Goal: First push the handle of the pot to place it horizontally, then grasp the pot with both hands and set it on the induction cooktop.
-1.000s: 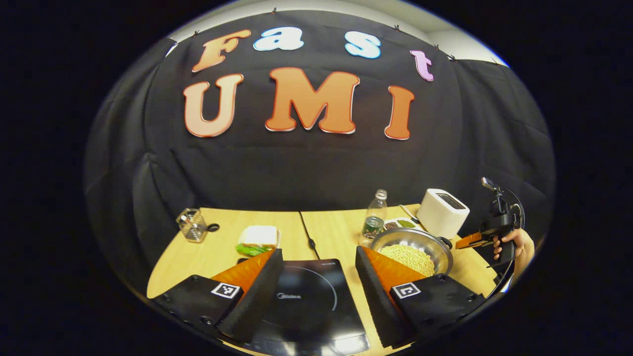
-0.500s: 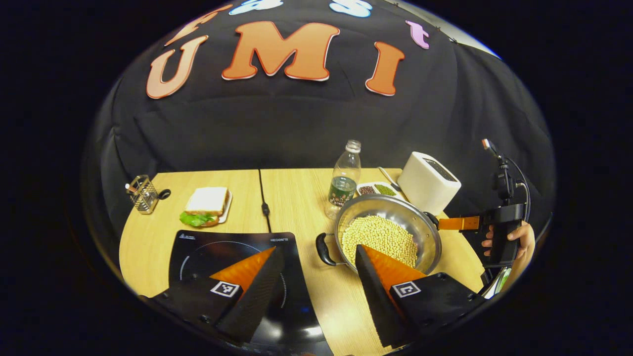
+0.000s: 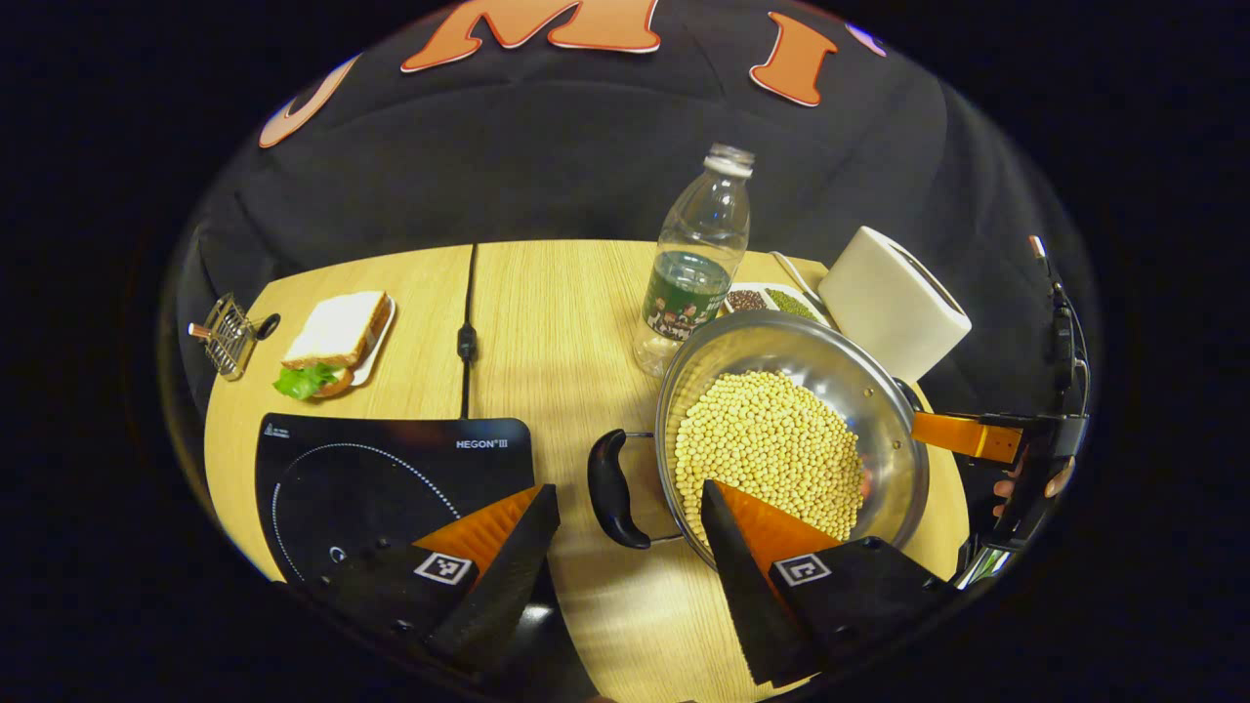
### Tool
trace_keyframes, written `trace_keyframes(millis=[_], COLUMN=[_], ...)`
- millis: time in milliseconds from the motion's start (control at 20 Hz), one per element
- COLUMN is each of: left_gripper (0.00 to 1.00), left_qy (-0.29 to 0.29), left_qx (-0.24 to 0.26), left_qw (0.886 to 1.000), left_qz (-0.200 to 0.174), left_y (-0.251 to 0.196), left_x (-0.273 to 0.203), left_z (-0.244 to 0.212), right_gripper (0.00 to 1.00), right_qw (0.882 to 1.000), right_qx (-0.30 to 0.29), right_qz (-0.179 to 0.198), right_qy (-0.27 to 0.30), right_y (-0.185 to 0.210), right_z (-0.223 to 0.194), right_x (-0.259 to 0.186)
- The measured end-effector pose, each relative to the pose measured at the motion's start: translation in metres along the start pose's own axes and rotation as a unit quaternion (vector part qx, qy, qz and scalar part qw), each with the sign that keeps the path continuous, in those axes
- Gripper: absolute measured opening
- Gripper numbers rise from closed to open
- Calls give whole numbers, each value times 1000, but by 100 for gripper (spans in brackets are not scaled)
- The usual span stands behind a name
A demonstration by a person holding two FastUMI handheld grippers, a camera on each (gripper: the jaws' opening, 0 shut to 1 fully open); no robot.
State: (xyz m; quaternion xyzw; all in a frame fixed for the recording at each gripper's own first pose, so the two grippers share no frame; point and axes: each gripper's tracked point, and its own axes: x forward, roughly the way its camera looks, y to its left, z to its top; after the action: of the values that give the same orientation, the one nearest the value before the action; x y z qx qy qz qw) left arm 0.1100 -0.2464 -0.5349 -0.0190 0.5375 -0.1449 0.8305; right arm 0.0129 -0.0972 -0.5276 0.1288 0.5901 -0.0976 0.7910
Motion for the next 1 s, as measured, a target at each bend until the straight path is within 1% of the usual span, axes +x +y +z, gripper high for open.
trace_keyframes(millis=[100,200,300,450,500,550,600,700,750,800,900,950,1000], left_gripper=[97,95,94,88,87,84,75,82,82,77,76,74,76], left_qy=[12,23,22,12,14,16,11,11,9,7,-8,-18,-28], left_qx=[-1,-1,0,-8,-8,-13,-12,-15,-17,-19,-26,-27,-29], left_qw=[1000,1000,1000,1000,1000,999,1000,999,999,998,997,997,997], left_qz=[2,1,15,26,25,27,27,38,45,53,67,70,71], left_y=[-2,-5,0,1,3,3,4,7,7,9,11,12,11], left_x=[13,24,33,46,53,55,56,56,56,59,61,61,62], left_z=[-4,-9,-10,-8,-11,-11,-9,-8,-6,-6,-2,1,3], right_gripper=[89,89,90,90,90,90,90,90,89,89,84,80,70], right_qw=[1000,1000,1000,1000,1000,1000,1000,1000,1000,1000,1000,1000,1000], right_qx=[2,11,9,8,14,22,24,18,17,18,14,7,-1], right_qz=[-3,2,-6,-15,-8,-2,-3,-5,-1,6,-7,-16,-18], right_qy=[4,13,9,5,9,12,9,-6,-10,-9,-1,-1,-6], right_y=[-2,1,-3,-5,-2,1,1,0,4,7,3,-1,-1], right_z=[0,-4,-2,-2,-4,-6,-4,3,4,5,-1,-3,-2], right_x=[7,15,23,31,34,35,38,38,38,38,42,44,43])
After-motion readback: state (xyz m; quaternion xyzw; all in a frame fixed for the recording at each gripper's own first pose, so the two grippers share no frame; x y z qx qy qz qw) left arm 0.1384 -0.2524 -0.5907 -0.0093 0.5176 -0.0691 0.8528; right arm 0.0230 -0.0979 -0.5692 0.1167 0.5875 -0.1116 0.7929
